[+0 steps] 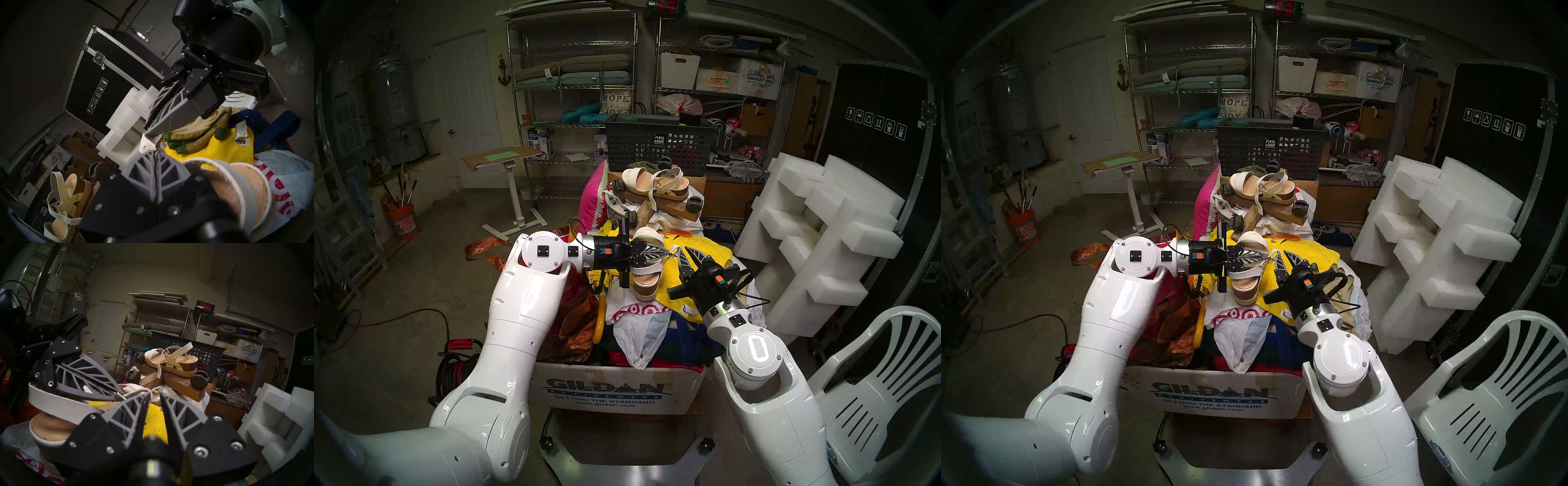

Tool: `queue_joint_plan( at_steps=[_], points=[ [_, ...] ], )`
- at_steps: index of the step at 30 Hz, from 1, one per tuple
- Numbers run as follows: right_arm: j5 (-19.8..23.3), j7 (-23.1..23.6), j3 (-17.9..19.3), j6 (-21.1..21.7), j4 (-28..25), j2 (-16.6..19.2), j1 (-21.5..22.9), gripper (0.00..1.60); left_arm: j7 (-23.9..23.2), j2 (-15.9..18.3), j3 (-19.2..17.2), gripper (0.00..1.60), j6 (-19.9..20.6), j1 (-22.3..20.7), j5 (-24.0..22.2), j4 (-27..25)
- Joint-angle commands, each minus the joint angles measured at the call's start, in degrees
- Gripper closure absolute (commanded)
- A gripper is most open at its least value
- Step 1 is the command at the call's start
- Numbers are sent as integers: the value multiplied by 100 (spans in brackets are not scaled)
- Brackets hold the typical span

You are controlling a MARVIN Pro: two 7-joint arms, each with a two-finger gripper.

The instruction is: Unbuckle a shoe

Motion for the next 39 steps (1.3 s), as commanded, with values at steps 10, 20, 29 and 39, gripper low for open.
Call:
queue_joint_plan(
  at_steps=[10,20,29,39],
  points=[
    [30,201,-69,183,-90,39,118,84,-30,-14,2,160,-77,-109,-70,-22],
    [-128,179,-35,275,187,64,411,85,-103,66,58,160,-171,-68,-115,-80],
    [-294,92,-39,157,202,38,515,160,-91,193,142,160,-142,-27,-156,-123],
    [-512,40,-8,-33,85,56,596,110,-30,287,260,160,-118,-51,-196,-61]
  ],
)
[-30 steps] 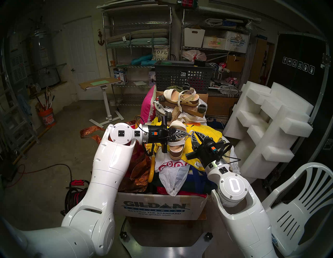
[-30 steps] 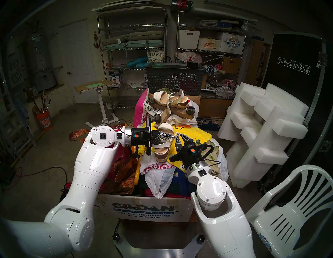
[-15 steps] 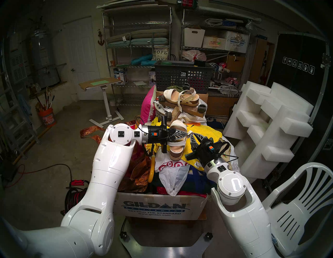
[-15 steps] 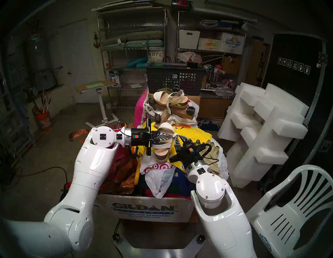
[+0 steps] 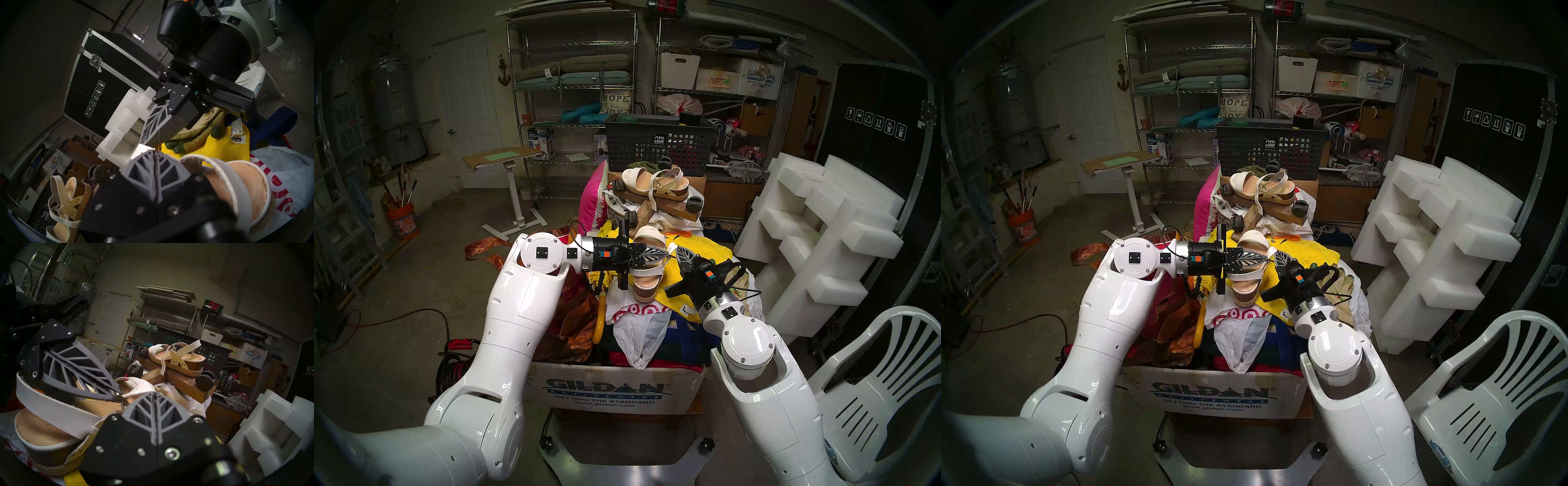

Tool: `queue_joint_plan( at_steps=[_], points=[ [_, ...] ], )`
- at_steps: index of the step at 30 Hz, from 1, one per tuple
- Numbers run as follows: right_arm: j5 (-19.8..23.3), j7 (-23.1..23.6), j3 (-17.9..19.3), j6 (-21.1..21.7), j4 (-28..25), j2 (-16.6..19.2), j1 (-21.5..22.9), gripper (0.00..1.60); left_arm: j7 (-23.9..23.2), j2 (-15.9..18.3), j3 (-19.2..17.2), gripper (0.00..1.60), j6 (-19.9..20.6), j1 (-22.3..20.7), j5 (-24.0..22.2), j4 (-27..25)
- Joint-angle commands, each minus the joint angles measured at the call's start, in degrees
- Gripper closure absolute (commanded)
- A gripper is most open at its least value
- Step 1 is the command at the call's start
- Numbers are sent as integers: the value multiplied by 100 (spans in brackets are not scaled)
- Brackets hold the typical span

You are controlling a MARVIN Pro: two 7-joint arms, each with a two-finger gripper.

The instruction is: Unbuckle a shoe

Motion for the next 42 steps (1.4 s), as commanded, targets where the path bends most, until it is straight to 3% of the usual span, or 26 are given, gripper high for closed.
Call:
queue_joint_plan(
  at_steps=[1,2,3,4,7,15,16,17,24,29,39,40,41,42],
  points=[
    [-106,-128,71,-172,-226,-16,204,102,-141,75,36,160,39,-45,-60,-38],
    [-106,-128,71,-172,-226,-16,204,102,-141,75,36,160,39,-45,-60,-38],
    [-120,-134,75,-174,-239,-19,199,86,-133,81,44,160,36,-50,-61,-24],
    [-133,-146,91,-180,-281,-23,168,51,-95,90,52,160,18,-57,-42,3],
    [-152,-190,135,-179,-366,-24,50,38,122,46,19,160,-29,-94,79,60],
    [-174,-226,241,-171,-625,32,-329,60,293,-20,-13,160,-58,-176,177,183],
    [-173,-222,243,-172,-675,35,-379,76,302,-33,-13,160,-55,-186,193,195],
    [-140,-158,241,-175,-732,66,-432,80,334,-54,-21,160,-64,-186,209,200],
    [4,45,200,-144,-877,104,-613,88,400,-164,-37,160,-65,-213,230,224],
    [76,226,106,-111,-807,142,-648,87,402,-186,-50,160,-49,-202,240,193],
    [-203,-20,90,-149,-590,73,-475,83,283,-118,-75,160,7,-99,167,53],
    [-252,-51,96,-159,-577,79,-453,81,275,-114,-79,160,13,-92,162,44],
    [-248,-45,107,-153,-571,82,-436,65,265,-108,-83,160,16,-86,155,36],
    [-354,-64,74,-179,-478,70,-310,61,154,-85,-94,160,47,-66,101,8]
  ],
)
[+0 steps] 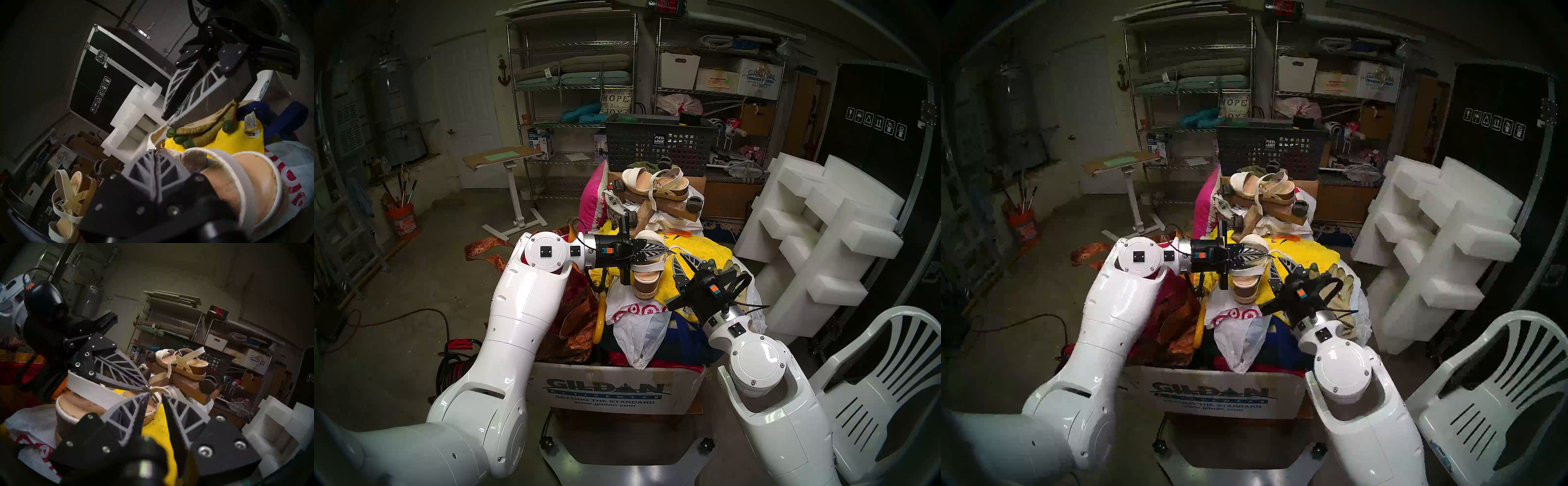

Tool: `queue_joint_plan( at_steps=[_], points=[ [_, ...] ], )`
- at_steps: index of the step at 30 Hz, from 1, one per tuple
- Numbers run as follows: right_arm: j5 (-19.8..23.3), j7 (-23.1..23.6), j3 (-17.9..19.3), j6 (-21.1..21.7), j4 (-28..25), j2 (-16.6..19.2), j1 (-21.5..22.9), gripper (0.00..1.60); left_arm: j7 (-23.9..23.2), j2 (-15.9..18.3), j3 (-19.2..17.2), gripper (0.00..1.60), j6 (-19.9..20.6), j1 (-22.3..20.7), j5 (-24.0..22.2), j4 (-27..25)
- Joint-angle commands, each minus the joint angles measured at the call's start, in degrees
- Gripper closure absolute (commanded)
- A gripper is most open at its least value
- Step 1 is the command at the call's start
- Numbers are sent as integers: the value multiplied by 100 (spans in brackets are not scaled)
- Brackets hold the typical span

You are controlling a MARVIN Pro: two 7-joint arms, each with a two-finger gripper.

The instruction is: Unbuckle a shoe

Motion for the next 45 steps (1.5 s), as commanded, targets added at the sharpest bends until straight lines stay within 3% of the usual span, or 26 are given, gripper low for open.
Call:
queue_joint_plan(
  at_steps=[1,9,17,24,34,40,42,43,45],
  points=[
    [-200,-147,26,-66,53,-58,315,61,-154,32,-31,160,40,19,-144,-190],
    [-218,-128,3,-45,116,-68,394,55,-165,38,-39,160,36,35,-155,-203],
    [-275,-69,-62,10,341,-86,574,77,-236,27,-100,160,35,62,-159,-244],
    [-325,-21,-57,18,469,-80,670,83,-292,8,-126,160,39,43,-147,-239],
    [-394,116,31,93,475,-45,692,68,-336,-9,-115,160,20,-1,-118,-194],
    [-402,185,63,79,549,-86,741,99,-328,-17,-103,160,23,-26,-106,-161],
    [-397,192,75,45,562,-98,742,131,-324,-16,-96,160,34,-29,-93,-164],
    [-400,196,80,36,565,-104,742,160,-321,-17,-94,160,38,-29,-89,-165],
    [-389,197,93,-6,560,-122,735,160,-312,-18,-93,160,49,-29,-79,-168]
  ],
)
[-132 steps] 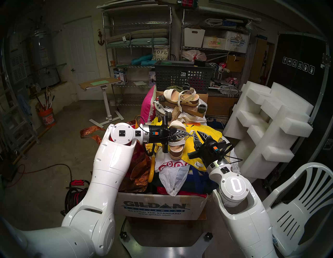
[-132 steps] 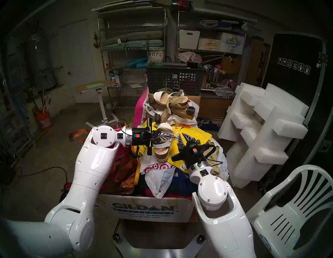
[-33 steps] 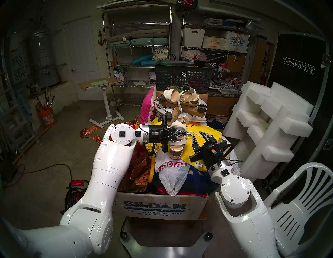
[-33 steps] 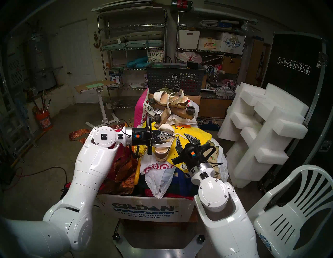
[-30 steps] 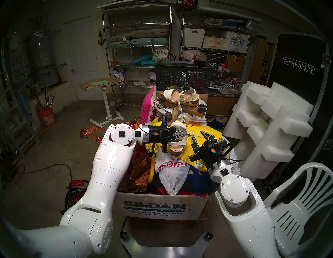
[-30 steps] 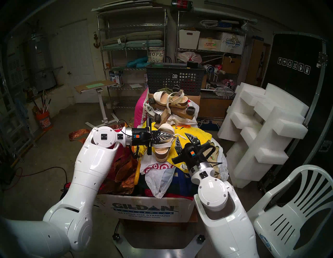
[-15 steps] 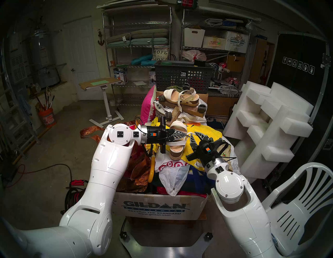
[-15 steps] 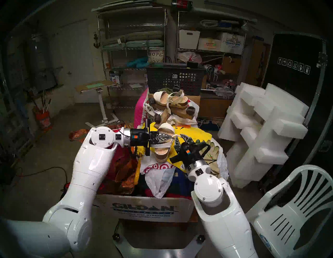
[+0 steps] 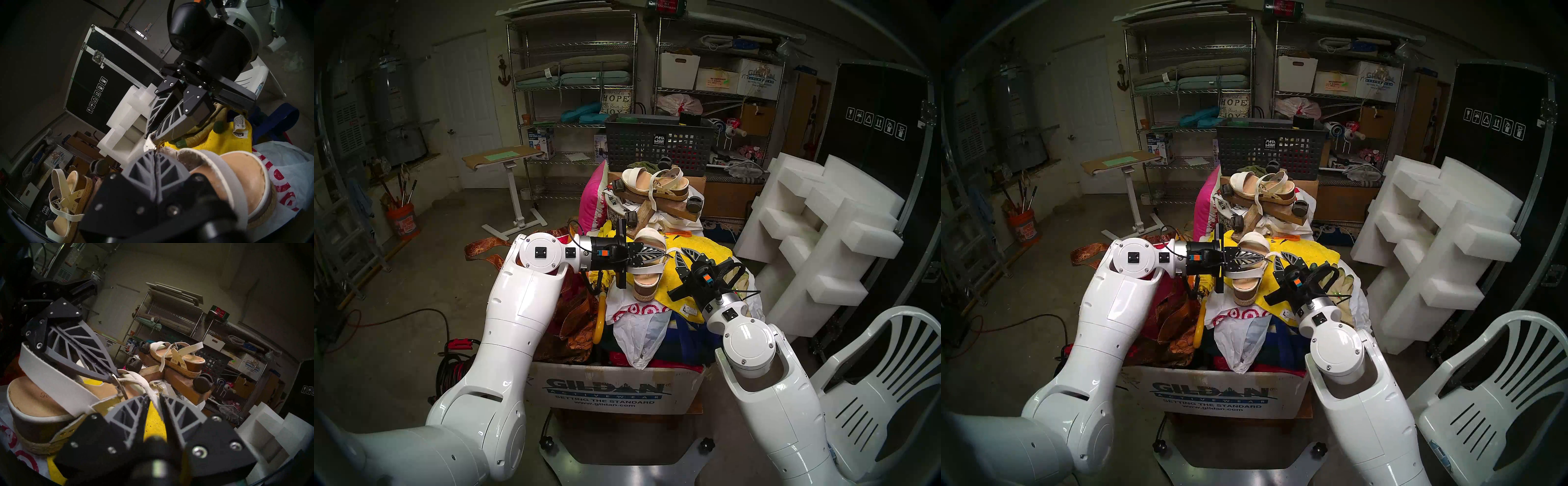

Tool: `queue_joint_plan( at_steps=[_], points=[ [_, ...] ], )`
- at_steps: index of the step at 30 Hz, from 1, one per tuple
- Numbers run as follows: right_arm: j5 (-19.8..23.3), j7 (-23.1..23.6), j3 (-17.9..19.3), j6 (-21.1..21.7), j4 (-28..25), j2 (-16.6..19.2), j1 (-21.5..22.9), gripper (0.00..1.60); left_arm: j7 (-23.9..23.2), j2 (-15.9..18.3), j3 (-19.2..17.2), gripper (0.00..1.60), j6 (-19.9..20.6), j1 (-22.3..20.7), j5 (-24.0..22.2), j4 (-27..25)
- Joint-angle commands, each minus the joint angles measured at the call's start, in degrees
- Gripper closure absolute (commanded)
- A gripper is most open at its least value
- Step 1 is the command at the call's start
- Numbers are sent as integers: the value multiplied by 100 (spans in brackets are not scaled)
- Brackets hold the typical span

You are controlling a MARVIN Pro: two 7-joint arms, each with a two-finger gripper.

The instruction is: Unbuckle a shoe

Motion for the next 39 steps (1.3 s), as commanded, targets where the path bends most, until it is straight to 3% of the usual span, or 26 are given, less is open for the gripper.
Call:
queue_joint_plan(
  at_steps=[1,3,4,5,6,7,10,39],
  points=[
    [49,-44,23,-122,-87,-67,104,160,6,-29,15,160,37,-99,20,-60],
    [76,-46,31,-159,-112,-84,89,160,50,-38,6,160,22,-81,43,-71],
    [72,-45,30,-153,-126,-85,85,160,58,-42,4,131,20,-76,48,-73],
    [74,-44,29,-156,-140,-89,81,160,100,-56,-8,131,0,-61,65,-77],
    [73,-45,28,-156,-148,-90,78,160,105,-59,-8,102,0,-59,69,-75],
    [75,-48,27,-161,-153,-90,74,160,115,-62,-8,94,-3,-59,76,-72],
    [78,-53,23,-163,-168,-94,62,160,141,-64,-11,89,-18,-55,94,-61],
    [79,-155,-103,-256,-655,-51,-106,160,126,-49,-100,97,-31,55,143,-209]
  ],
)
